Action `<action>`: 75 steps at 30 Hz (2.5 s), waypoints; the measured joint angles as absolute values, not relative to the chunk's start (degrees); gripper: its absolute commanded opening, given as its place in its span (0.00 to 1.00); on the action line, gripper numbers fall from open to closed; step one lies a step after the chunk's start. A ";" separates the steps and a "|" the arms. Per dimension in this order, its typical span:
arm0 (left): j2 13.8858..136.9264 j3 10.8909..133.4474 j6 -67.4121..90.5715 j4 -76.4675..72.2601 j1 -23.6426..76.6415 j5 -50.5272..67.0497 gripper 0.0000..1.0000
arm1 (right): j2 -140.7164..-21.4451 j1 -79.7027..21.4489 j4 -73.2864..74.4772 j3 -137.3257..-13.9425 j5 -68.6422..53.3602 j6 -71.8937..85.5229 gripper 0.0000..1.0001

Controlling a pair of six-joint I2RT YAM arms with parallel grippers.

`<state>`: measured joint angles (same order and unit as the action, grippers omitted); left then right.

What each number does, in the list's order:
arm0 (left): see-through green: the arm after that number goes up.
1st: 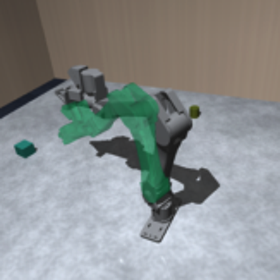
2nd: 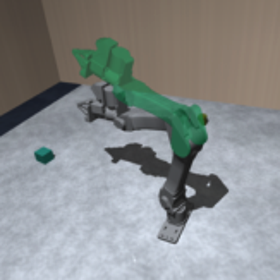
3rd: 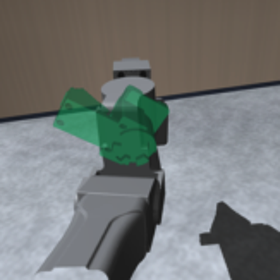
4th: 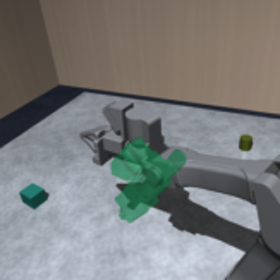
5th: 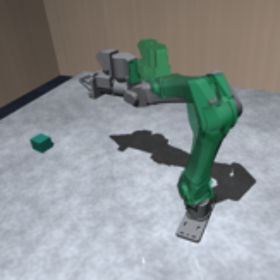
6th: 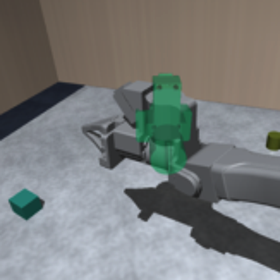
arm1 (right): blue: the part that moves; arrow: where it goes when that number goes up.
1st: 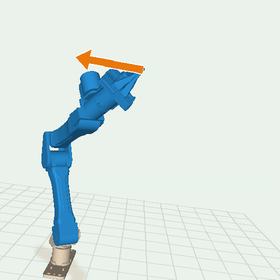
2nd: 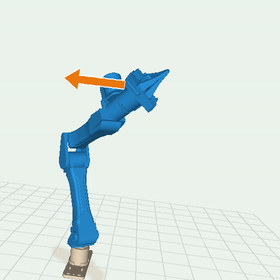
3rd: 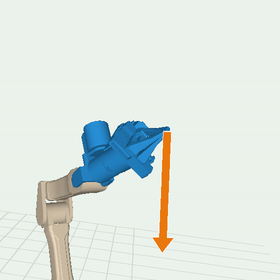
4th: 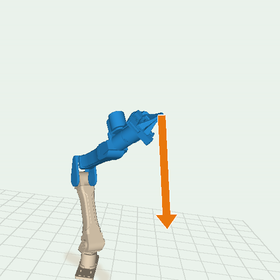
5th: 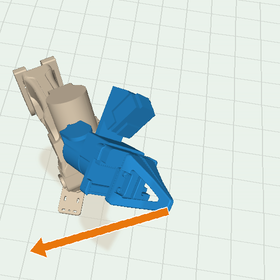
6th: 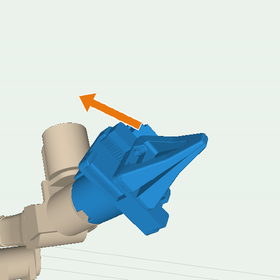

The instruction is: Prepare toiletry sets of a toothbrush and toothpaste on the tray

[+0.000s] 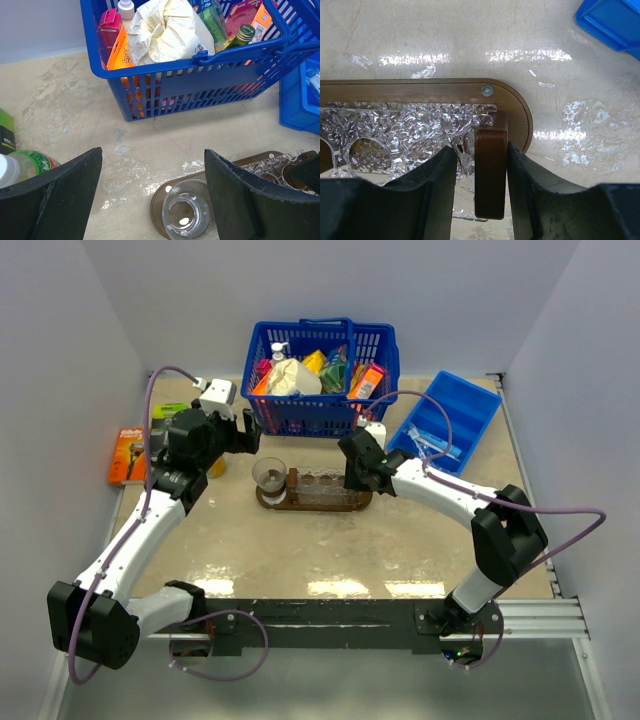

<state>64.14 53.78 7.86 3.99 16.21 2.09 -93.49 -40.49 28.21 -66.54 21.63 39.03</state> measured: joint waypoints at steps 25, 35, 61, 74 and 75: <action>64.16 53.78 7.86 3.99 16.21 2.11 0.87 | -94.19 -40.51 28.12 -66.50 21.82 39.07 0.31; 64.16 53.78 7.86 3.99 16.21 2.11 0.87 | -94.19 -40.60 28.12 -66.50 22.00 39.07 0.40; 64.16 53.78 7.86 4.01 16.21 2.11 0.87 | -94.45 -40.60 27.77 -66.52 23.11 39.03 0.45; 64.16 53.78 7.86 4.01 16.21 2.11 0.87 | -94.45 -40.62 27.92 -66.59 23.38 38.96 0.57; 64.16 53.78 7.86 4.03 16.21 2.09 0.87 | -94.45 -40.62 27.94 -66.63 23.42 38.96 0.58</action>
<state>64.16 53.78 7.86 4.03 16.21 2.09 -94.45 -40.62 27.94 -66.63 23.42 38.96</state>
